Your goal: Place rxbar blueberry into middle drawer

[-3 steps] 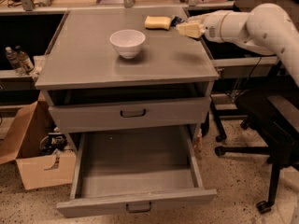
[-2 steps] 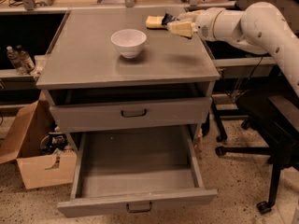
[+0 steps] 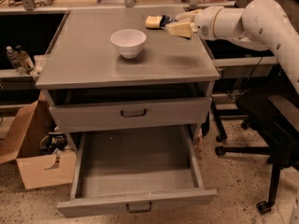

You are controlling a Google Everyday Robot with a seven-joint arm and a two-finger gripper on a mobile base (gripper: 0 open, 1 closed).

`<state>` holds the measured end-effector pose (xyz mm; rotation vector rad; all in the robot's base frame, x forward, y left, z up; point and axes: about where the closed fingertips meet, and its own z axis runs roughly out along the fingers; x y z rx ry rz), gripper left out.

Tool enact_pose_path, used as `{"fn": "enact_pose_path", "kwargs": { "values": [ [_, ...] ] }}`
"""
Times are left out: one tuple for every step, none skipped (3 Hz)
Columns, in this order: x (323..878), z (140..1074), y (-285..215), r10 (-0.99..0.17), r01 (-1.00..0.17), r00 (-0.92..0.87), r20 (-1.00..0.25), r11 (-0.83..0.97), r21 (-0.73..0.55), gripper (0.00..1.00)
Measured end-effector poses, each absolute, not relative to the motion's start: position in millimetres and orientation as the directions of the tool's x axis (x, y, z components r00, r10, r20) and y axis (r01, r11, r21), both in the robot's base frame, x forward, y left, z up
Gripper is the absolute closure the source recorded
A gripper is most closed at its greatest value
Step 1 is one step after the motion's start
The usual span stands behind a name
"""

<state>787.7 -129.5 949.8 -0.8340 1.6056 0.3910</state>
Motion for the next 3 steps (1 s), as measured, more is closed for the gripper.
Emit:
{"fn": "enact_pose_path", "kwargs": {
  "values": [
    [740.9,964.3,-131.9,-0.372,-0.737,0.047,-0.927,0.613,-0.284,1.0],
    [679.2,943.9,-136.6,-0.447,-0.757,0.066,-0.892,0.56,-0.336,1.0],
    [632.5,889.9,-146.7,-0.458,-0.762,0.017,-0.889,0.57,-0.308,1.0]
  ]
}}
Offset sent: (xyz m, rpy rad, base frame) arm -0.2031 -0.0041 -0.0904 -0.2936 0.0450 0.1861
